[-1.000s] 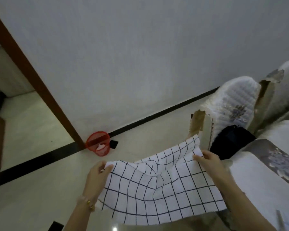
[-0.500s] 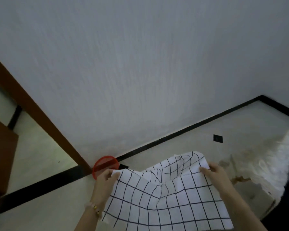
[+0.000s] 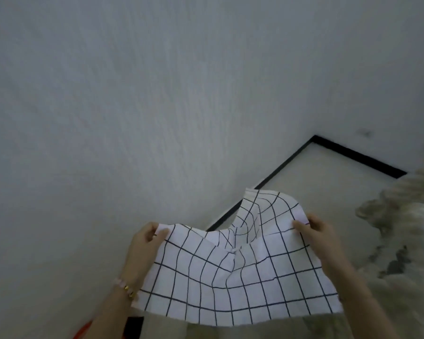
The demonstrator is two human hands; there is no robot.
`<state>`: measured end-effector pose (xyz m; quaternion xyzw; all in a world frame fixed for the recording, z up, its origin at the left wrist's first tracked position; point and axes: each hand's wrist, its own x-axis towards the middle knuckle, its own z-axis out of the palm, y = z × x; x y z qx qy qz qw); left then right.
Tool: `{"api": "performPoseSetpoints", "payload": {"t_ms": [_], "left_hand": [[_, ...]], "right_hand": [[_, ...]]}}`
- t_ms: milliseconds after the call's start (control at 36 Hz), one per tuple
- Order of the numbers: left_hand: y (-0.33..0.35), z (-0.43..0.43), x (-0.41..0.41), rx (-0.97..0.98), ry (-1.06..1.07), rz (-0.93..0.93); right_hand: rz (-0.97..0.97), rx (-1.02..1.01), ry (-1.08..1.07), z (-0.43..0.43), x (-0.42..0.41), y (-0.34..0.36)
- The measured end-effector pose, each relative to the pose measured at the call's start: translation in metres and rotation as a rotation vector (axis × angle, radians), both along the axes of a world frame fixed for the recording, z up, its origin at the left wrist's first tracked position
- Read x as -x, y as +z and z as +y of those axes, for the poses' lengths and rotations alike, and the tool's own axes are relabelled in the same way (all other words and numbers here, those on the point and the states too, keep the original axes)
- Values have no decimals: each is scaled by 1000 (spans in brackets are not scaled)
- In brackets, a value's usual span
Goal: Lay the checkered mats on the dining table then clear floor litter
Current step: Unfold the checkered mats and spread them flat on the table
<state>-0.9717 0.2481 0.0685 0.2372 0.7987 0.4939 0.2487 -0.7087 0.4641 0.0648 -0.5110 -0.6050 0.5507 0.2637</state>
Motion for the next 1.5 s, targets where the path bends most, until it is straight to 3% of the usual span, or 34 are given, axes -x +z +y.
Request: {"api": "performPoseSetpoints", "payload": {"t_ms": [306,556,861,1194,1500], "left_hand": [[-8,254,73,4,-356,-63],[15,455,71,-39,-644,-93],[-14,660,-4,12,-878,-71],[58,890,-104,-159,-1023,-16],[89,1067,-256,-231,-1293,-240]], "right_hand": [[-114,42,-374,139,22,-6],[-57,-31,-709,233,-10,19],[-35,14,-901,355,-67,-13],[-28,-134,-1037,540,-144,45],[-75,-373,-1568,575,-238,99]]}}
